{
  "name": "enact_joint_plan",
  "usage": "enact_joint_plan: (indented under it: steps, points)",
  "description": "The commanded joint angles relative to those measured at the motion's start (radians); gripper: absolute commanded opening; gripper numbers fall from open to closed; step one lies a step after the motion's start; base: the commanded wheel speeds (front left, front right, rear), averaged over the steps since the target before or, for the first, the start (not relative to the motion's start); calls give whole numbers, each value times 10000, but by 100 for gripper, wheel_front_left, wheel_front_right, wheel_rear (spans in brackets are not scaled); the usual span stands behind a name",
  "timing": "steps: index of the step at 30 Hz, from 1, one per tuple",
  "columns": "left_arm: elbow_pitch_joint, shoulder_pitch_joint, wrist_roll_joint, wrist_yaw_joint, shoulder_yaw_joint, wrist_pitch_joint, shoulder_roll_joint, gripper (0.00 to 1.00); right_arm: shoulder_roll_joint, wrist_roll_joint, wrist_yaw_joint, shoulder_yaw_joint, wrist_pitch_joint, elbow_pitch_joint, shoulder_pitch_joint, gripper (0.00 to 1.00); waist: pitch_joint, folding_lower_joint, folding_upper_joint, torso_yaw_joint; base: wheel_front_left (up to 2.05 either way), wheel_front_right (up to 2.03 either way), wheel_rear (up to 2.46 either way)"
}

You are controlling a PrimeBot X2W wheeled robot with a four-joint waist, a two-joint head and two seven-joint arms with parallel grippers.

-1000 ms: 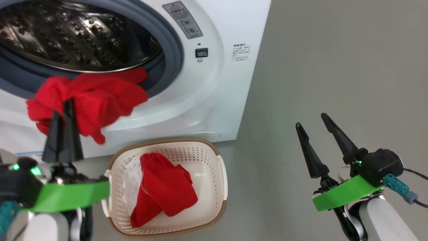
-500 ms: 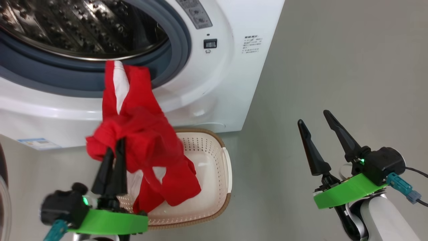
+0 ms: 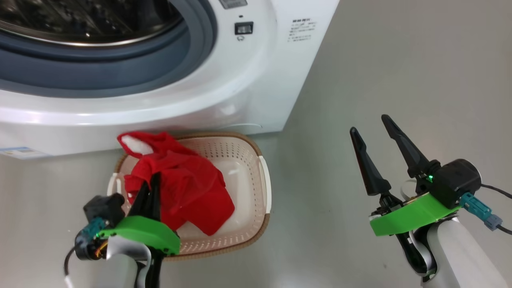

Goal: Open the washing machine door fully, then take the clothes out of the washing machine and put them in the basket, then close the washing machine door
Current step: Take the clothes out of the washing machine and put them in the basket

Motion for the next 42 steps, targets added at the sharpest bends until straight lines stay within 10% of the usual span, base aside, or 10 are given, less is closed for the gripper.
enact_joint_plan:
  steps: [1,17,31,33,34,42]
  points:
    - [347,-356,-79,-72,231,-139,107,0,32,91,46,226,-65,-196,-116,100,340,0,0,-241,0,0,0]
    - [5970,-3124,-402,-319,58,-109,111,0,136,159,46,455,-65,-119,-723,100,1677,0,0,-859,0,0,0]
    - [7204,-3685,-475,-372,-74,-35,297,0,173,192,46,628,-65,135,-1019,100,1918,0,0,-1271,0,0,0]
    - [7216,-3678,-431,-422,-138,-80,300,32,191,86,46,519,-65,240,-959,100,1798,0,0,-1221,0,0,0]
    - [7201,-3671,-405,-443,-165,-105,304,92,201,54,46,480,-65,277,-923,100,1728,0,0,-1186,0,0,0]
    - [5643,-3035,-15,-502,-150,-168,464,100,210,-71,46,282,-65,358,-777,100,890,0,0,-844,0,0,0]
